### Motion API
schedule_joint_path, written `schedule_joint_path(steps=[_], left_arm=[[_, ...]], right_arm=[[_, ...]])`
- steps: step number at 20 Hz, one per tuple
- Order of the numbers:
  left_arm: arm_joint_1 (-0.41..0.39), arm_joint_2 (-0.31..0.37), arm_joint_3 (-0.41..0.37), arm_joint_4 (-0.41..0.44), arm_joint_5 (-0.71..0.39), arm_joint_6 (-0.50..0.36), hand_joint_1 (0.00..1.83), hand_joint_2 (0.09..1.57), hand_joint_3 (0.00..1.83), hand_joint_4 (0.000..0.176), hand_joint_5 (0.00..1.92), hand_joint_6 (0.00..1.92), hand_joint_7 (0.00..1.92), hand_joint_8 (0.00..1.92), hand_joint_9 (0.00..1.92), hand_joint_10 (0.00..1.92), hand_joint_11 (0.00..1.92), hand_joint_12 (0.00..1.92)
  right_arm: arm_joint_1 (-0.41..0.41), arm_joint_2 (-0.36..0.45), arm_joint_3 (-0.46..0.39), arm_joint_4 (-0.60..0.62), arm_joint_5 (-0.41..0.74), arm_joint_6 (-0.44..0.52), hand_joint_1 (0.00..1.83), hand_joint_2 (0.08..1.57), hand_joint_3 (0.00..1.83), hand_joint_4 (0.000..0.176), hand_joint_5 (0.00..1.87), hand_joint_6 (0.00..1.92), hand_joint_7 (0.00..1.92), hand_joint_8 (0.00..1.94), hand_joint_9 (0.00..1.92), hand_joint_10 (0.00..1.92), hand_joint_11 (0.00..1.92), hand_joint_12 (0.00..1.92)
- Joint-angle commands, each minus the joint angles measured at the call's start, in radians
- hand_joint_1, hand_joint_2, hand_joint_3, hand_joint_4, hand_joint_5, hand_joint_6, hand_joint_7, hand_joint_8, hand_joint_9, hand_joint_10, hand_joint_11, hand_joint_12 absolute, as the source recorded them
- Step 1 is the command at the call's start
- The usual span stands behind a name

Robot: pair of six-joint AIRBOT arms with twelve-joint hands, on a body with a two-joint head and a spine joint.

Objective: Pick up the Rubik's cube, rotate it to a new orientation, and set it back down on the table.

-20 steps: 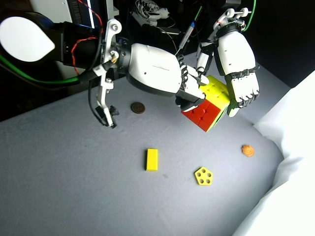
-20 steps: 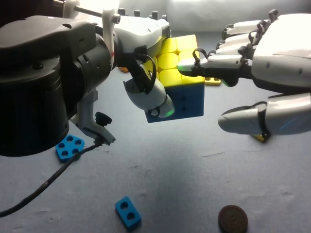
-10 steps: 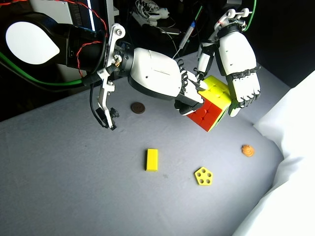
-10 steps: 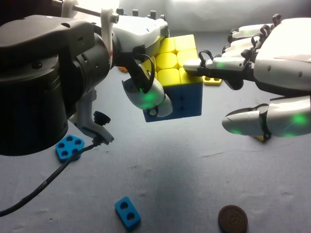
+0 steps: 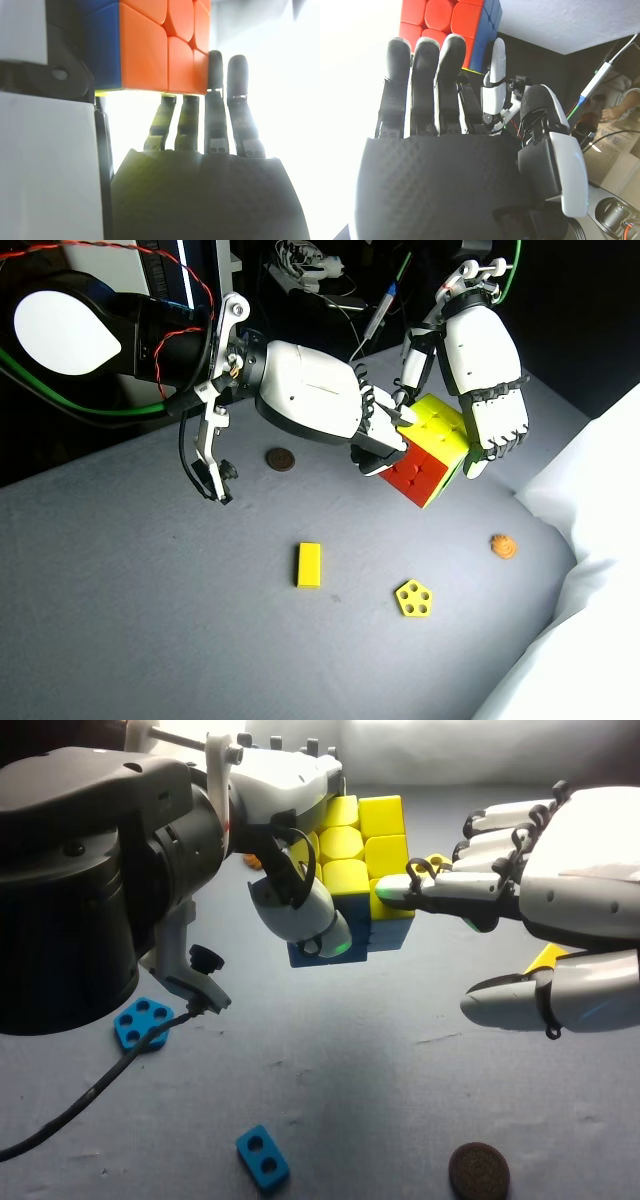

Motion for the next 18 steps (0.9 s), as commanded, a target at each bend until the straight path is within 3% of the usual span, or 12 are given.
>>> schedule_joint_path(steps=[1,9,11,18], left_arm=[[-0.023,0.008,0.004,0.082,0.008,-0.012,1.17,1.16,0.0,0.0,0.18,1.45,0.22,1.49,0.18,1.48,0.0,1.62],[-0.026,0.008,0.006,0.082,0.008,-0.012,1.18,1.16,0.0,0.0,0.16,1.49,0.21,1.52,0.17,1.49,0.0,1.6],[-0.026,0.008,0.006,0.082,0.008,-0.012,1.17,1.13,0.0,0.0,0.18,1.42,0.21,1.51,0.18,1.49,0.0,1.63],[-0.028,0.008,0.008,0.082,0.008,-0.012,1.14,1.17,0.01,0.0,0.13,1.46,0.19,1.5,0.16,1.49,0.0,1.59]], right_arm=[[0.005,0.003,-0.003,0.012,0.091,0.001,0.0,1.32,0.0,0.0,0.1,0.0,0.33,1.62,0.29,1.92,0.16,1.92],[0.002,0.0,-0.003,0.012,0.069,0.0,0.0,1.32,0.0,0.0,0.1,0.01,0.32,1.61,0.29,1.92,0.15,1.92],[-0.002,-0.004,-0.003,0.012,0.067,0.0,0.0,1.32,0.0,0.0,0.11,0.01,0.34,1.58,0.3,1.92,0.15,1.92],[-0.007,-0.022,0.01,0.016,0.052,0.0,0.0,1.32,0.0,0.0,0.05,0.0,0.29,1.66,0.28,1.92,0.13,1.92]])
